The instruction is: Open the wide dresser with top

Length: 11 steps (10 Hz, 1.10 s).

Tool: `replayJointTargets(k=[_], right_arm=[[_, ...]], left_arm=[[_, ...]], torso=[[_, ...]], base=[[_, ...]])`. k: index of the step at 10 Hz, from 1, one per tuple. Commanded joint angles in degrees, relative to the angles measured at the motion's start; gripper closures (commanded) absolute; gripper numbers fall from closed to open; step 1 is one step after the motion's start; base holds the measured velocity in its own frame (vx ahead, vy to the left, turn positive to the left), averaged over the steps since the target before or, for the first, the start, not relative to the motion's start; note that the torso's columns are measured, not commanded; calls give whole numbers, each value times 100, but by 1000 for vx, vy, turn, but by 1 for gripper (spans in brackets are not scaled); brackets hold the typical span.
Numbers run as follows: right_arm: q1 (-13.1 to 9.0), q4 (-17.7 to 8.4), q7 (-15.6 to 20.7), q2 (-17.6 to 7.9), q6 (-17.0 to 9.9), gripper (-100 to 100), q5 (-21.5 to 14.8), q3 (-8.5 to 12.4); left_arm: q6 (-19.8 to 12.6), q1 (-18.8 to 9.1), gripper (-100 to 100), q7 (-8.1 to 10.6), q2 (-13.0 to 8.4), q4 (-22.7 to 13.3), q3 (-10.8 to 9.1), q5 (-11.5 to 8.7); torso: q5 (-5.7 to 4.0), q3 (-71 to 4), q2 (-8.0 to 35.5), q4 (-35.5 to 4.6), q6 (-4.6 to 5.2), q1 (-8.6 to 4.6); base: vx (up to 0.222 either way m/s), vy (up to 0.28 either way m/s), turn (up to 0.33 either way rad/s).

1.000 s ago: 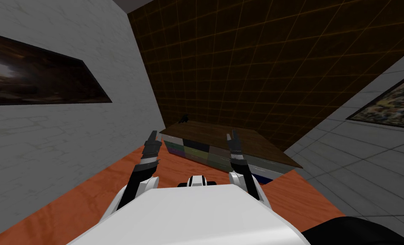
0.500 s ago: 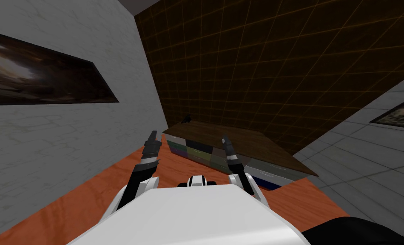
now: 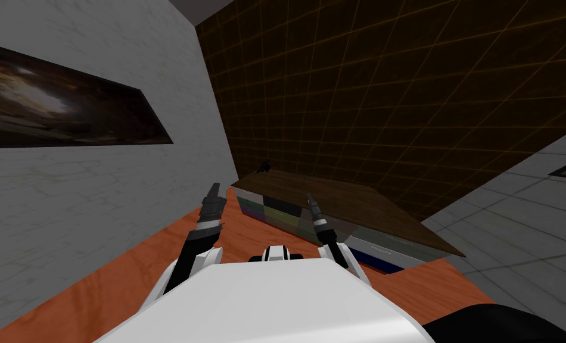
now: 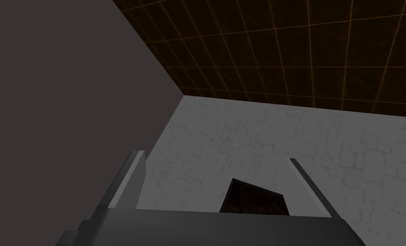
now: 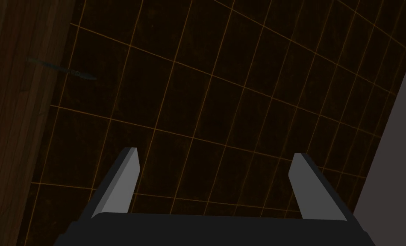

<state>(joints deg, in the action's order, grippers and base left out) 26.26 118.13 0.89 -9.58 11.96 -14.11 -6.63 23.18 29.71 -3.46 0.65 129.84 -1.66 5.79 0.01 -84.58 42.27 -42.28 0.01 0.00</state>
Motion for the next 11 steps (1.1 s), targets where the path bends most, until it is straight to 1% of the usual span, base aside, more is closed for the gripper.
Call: replayJointTargets(k=[1, 2, 3, 4, 5, 6, 7, 8, 9, 10, 11], right_arm=[[-28, -217, 15, -36, -368, -100, -335, -128], [-53, -438, 16, -68, -595, -100, -578, -230], [-53, -438, 16, -68, -658, -100, -622, -230], [-81, -670, 17, -92, -854, -100, -868, -335], [-81, -670, 17, -92, -958, -100, -920, -335], [-109, -862, 18, -111, -1193, -100, -1167, -444], [-109, -912, 18, -111, -1268, -100, -1226, -444], [-139, -1123, 19, -124, -1456, -100, -1435, -555], [-139, -1163, 19, -124, -1586, -100, -1540, -555], [-171, -1421, 20, -135, -1799, -100, -1732, -668], [-171, -1421, 20, -135, -1912, -100, -1860, -668]], left_arm=[[0, 0, 0, 0, 0, 0, 0, 0], [0, 0, 0, 0, 0, 0, 0, 0], [0, 0, 0, 0, 0, 0, 0, 0], [0, 0, 0, 0, 0, 0, 0, 0], [0, 0, 0, 0, 0, 0, 0, 0], [0, 0, 0, 0, 0, 0, 0, 0], [0, 0, 0, 0, 0, 0, 0, 0], [0, 0, 0, 0, 0, 0, 0, 0], [0, 0, 0, 0, 0, 0, 0, 0], [0, 0, 0, 0, 0, 0, 0, 0], [0, 0, 0, 0, 0, 0, 0, 0]], torso=[[0, -1, -3, 0, -3, 6], [0, 1, 2, -1, 0, -2], [-1, 2, 1, -1, -2, -1], [-1, 2, 4, -2, -1, -2], [-1, 1, 1, -1, -2, 0], [0, 2, 4, -1, 0, -2], [0, 1, 1, -1, -2, 1], [0, 2, 3, -1, -1, 0], [0, 1, 0, -1, -2, 1], [-1, 1, 1, -1, -1, -1], [0, 0, -2, 0, -1, 6]], base=[[41, 51, 41], [44, 55, 75], [38, 46, 50], [47, 52, 88], [40, 45, 42], [48, 56, 86], [41, 51, 49], [48, 54, 82], [47, 48, 52], [62, 69, 87], [48, 54, 48]])
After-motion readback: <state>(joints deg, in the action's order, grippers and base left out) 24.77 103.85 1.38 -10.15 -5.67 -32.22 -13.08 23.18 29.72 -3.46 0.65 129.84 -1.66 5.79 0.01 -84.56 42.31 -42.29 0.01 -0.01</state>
